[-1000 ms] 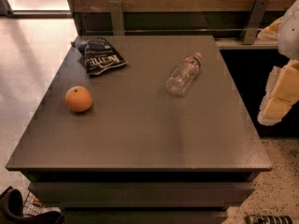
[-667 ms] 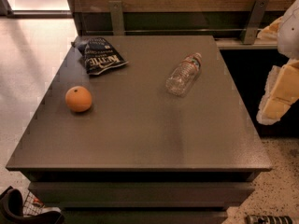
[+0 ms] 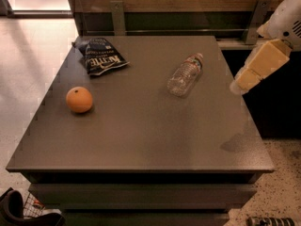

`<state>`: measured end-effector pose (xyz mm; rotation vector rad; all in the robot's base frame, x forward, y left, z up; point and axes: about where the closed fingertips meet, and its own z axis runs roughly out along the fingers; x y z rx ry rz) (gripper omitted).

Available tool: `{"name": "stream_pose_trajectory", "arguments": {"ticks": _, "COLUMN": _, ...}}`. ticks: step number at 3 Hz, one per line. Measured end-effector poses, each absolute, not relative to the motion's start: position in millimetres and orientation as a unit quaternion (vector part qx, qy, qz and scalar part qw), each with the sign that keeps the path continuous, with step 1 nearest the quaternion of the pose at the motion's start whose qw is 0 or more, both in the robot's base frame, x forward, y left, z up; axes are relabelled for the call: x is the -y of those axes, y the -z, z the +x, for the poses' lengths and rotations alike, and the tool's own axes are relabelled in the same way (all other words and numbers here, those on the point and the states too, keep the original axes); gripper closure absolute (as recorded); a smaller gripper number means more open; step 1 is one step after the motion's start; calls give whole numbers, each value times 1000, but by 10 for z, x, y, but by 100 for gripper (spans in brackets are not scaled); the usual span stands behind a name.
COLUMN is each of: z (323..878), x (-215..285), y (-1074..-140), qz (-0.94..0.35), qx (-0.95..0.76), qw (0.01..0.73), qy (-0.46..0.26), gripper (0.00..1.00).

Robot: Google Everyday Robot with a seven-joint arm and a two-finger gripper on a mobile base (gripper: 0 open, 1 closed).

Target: Pick water bottle

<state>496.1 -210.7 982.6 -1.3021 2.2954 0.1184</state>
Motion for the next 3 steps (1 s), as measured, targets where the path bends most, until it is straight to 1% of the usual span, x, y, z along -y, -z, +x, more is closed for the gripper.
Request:
{"name": "stream_pose_trajectory", "arguments": {"ticks": 1, "z": 5390, "x": 2042, "y": -9736, "qz": -389, "qx": -875, "qw": 276, "qy": -89, "gripper": 0}}
{"name": "stream_pose_trajectory", "arguments": {"ticks": 2, "z": 5683, "x": 2014, "y": -9630, "qz": -292, "qx": -902, "qw": 291, "qy": -128, "gripper": 0}}
{"name": "stream_pose_trajectory", "arguments": {"ticks": 3, "z": 5715, "x": 2001, "y": -9638, "qz": -245, "qx": -914, "qw": 290, "qy": -143, "gripper": 0}}
